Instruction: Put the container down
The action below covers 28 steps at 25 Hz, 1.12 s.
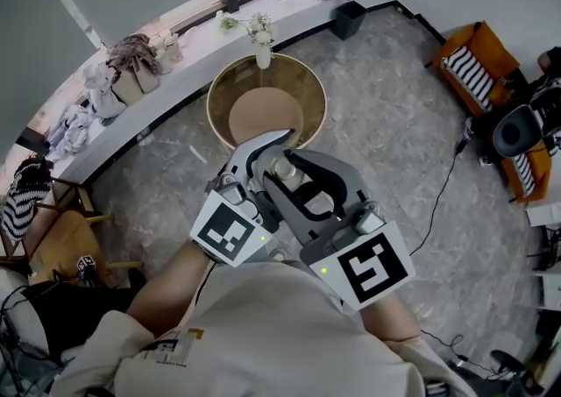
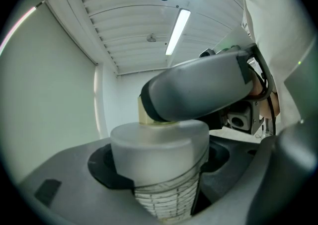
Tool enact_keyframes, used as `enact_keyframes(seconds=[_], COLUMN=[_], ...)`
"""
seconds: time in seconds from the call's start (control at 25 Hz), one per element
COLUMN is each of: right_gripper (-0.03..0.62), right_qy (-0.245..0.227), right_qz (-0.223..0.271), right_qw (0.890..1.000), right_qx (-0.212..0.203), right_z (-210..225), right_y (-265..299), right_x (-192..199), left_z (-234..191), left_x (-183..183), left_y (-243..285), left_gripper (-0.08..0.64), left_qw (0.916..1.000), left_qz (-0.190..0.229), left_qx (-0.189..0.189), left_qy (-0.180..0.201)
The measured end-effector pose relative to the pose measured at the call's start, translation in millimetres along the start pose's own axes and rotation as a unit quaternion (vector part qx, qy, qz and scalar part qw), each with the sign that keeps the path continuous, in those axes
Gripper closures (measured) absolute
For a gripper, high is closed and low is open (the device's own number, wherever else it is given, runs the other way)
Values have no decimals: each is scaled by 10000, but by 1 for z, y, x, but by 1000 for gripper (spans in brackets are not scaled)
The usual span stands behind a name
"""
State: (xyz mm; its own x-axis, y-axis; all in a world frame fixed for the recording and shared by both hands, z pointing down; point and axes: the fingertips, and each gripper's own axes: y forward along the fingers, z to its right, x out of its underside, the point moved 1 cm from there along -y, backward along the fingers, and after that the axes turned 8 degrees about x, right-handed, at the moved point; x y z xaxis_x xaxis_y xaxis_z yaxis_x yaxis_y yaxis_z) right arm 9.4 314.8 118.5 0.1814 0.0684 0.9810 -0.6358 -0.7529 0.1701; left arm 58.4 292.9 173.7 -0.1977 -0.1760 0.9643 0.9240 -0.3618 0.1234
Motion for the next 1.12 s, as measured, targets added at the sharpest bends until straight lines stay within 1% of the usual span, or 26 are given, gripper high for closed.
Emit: enact_keyframes(seconds=[0.4,0.6,1.04,1.12], right_gripper=[462,462,462,462], right_qy=[76,149,207,231], right_qz=[-217,-308,-368,-382], right_qw=[9996,9992,9982,9977], right_qx=[135,198,436,502], right_z=[51,78,120,132], right_y=[74,116,223,249], right_x=[2,-2,-27,-32], left_z=[-78,-124,-238,-265], left_x=[26,38,53,59], left_y=[26,37,37,39], left_gripper=[208,207,208,207], left_qw=[9997,9996,9988,9984], left_qz=[45,-4,107,114], left_qx=[214,278,460,534], left_qy=[-140,-59,-93,-114])
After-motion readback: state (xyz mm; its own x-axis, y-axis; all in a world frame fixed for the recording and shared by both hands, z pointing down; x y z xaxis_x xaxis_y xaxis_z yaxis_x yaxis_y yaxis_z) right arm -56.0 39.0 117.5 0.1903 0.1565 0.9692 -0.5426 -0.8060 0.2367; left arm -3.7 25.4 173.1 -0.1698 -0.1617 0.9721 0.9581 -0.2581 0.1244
